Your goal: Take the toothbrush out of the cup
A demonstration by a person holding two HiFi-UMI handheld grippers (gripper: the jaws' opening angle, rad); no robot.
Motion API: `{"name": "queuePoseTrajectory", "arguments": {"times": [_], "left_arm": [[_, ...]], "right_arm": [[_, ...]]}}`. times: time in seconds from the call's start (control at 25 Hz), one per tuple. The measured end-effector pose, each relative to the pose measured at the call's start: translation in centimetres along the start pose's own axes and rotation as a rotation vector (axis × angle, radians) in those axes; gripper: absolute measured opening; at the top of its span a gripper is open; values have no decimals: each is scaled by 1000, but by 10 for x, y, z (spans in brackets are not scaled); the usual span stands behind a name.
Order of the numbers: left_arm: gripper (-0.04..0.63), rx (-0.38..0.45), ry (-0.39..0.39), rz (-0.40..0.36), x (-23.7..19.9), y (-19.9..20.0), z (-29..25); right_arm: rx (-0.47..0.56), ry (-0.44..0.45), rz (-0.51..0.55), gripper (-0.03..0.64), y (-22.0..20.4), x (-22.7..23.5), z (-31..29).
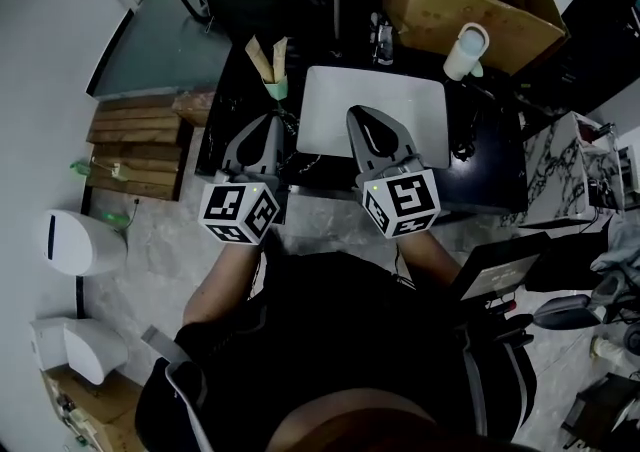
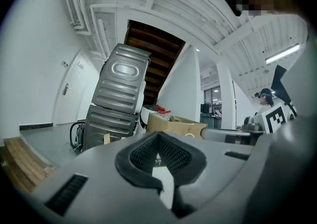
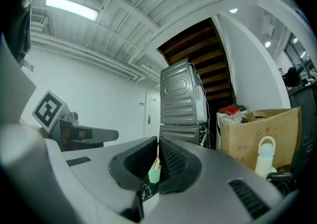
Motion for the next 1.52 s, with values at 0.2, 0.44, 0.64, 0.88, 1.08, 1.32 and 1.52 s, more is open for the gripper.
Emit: {"name": "queuePoseTrajectory", "arguments": {"times": [0.2, 0.44, 0.64, 0.88, 1.08, 1.32, 1.52], "left_arm": [[5, 8, -22, 13, -39, 8, -7], [5, -1, -57, 17, -84, 18, -15], [5, -3, -92, 25, -118, 20, -19], [5, -2, -152, 24, -143, 23, -23], [5, -9, -216, 7, -163, 23, -24], [5, -17, -267, 62, -188, 21, -23], [5, -53, -251, 79, -202, 8, -27]], "right_arm": [[-5, -35, 4, 26, -2, -14, -35], [-17, -86, -5, 26, -8, -32, -77], [-37, -107, -6, 26, -16, -50, -102], [-48, -160, -11, 28, -22, -62, -125], [-38, -212, -13, 28, -25, -75, -140], [-57, -285, -14, 29, -35, -88, -151], [-90, -286, -32, 95, -46, -86, -159]]}}
Point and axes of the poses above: the fingertips, and each gripper's own axes: z backward along the fingers, x to its right, y out of its top, the point moved 4 cm from there along z, backward along the fingers, and after that the axes turned 7 degrees about x, right-handed, at the moved point
